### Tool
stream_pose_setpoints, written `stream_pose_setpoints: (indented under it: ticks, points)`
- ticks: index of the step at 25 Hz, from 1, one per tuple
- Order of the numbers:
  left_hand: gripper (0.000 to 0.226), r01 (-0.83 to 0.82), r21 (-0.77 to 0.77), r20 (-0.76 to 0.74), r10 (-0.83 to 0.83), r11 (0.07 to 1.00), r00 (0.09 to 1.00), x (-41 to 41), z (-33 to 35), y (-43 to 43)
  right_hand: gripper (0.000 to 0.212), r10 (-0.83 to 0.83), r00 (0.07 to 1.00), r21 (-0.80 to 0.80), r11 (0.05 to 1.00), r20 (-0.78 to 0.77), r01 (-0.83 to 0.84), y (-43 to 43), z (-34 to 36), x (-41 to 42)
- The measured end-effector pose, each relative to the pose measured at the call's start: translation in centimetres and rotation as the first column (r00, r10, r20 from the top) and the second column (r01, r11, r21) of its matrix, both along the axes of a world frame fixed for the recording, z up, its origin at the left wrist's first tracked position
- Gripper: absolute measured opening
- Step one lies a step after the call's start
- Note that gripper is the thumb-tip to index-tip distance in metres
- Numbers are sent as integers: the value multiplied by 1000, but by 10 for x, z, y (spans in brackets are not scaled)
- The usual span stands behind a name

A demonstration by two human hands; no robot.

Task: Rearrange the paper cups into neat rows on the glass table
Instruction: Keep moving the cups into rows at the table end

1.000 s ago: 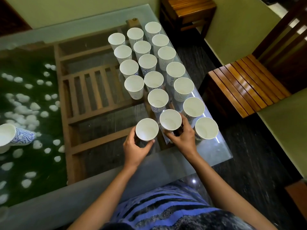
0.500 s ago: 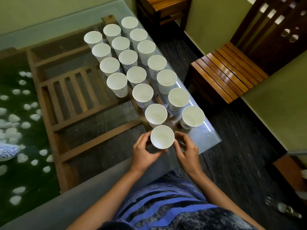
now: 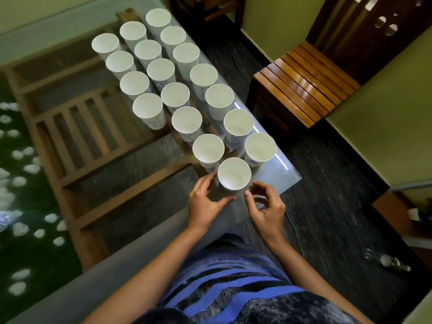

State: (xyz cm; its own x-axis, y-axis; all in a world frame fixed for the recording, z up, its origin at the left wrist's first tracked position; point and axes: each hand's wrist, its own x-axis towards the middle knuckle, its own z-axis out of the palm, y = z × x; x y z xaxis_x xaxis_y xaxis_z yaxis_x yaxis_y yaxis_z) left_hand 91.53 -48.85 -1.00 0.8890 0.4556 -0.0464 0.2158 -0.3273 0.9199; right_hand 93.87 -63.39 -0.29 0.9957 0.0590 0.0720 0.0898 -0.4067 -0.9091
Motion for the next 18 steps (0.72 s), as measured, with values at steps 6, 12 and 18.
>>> stream_pose_setpoints:
  ticks: [6,12,18]
  points:
    - [49,-136,96,-10,138,986,990,-61,7,56,17,245,966,-24,970,81,-243,37,3,-29]
    - [40,-531,109,29,531,840,847,-174,13,158,35,584,811,-4,812,32,-584,165,7,-76]
    - [42,-783,76,38,783,617,621,-292,12,263,52,786,611,60,617,-94,-785,314,13,-157]
